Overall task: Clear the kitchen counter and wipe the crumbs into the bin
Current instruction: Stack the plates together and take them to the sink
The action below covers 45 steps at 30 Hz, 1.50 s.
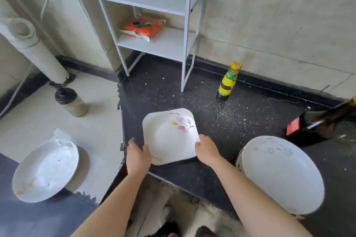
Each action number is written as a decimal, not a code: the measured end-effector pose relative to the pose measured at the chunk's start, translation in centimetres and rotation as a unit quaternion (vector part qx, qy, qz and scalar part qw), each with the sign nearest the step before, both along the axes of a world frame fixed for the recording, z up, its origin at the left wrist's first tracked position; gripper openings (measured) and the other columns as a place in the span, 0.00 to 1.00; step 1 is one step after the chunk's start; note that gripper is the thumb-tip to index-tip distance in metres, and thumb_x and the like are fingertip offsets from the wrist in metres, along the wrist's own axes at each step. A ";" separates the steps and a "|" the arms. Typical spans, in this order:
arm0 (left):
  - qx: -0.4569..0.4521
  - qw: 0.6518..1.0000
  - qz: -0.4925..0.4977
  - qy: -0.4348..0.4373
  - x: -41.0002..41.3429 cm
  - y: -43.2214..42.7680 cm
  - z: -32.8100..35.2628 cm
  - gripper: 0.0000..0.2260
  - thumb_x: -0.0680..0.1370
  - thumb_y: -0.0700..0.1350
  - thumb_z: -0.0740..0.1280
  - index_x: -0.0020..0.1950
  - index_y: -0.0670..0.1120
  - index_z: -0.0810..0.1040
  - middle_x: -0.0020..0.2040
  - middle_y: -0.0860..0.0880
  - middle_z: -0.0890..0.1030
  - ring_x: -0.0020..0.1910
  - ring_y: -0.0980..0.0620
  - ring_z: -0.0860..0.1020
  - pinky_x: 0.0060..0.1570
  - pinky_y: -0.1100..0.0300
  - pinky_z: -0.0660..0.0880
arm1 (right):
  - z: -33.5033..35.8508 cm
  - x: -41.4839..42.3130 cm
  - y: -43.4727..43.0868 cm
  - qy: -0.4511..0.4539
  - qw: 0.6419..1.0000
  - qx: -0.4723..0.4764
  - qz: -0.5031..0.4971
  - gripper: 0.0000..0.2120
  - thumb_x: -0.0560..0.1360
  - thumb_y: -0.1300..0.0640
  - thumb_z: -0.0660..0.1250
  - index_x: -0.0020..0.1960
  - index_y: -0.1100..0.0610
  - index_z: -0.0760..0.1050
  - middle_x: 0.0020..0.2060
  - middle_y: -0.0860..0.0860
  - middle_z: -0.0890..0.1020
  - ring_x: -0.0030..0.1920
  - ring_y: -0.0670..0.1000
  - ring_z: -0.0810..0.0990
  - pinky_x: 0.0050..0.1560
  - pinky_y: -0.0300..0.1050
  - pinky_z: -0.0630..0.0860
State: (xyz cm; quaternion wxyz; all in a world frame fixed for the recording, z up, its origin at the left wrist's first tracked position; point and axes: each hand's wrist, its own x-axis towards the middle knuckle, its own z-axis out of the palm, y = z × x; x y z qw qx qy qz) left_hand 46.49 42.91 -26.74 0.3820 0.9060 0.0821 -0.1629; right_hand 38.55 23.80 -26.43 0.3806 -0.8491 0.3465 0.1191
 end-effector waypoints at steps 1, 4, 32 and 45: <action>-0.011 1.000 -0.011 0.026 0.3 0.0 -0.3 0.18 0.79 0.42 0.56 0.69 0.42 0.66 0.58 0.44 0.76 0.57 0.43 0.73 0.52 0.51 0.70 | -0.2 0.0 0.2 -0.008 0.999 0.021 -0.023 0.12 0.79 0.61 0.53 0.59 0.60 0.70 0.56 0.56 0.76 0.52 0.54 0.75 0.51 0.47 0.72; -0.035 0.997 -0.035 0.066 0.9 -0.3 -0.9 0.11 0.79 0.42 0.53 0.52 0.41 0.74 0.45 0.45 0.78 0.49 0.43 0.74 0.46 0.52 0.70 | -0.3 0.2 0.2 -0.035 0.991 0.091 -0.092 0.14 0.76 0.65 0.53 0.58 0.58 0.72 0.51 0.53 0.78 0.47 0.52 0.76 0.47 0.47 0.75; -0.001 0.882 -0.471 0.011 -14.5 -18.5 6.1 0.13 0.79 0.43 0.54 0.34 0.45 0.63 0.36 0.47 0.74 0.37 0.48 0.69 0.33 0.58 0.63 | 9.3 -26.7 -13.9 -0.017 0.961 -0.045 -0.271 0.15 0.77 0.55 0.60 0.34 0.60 0.66 0.32 0.55 0.66 0.34 0.51 0.66 0.35 0.45 0.59; 0.182 0.851 -0.488 -0.065 -14.0 -19.6 4.8 0.13 0.79 0.45 0.52 0.54 0.43 0.74 0.54 0.43 0.79 0.49 0.43 0.75 0.44 0.57 0.68 | 7.1 -25.3 -14.5 0.072 0.970 -0.145 -0.181 0.19 0.79 0.52 0.57 0.30 0.55 0.64 0.25 0.49 0.67 0.26 0.46 0.67 0.30 0.41 0.64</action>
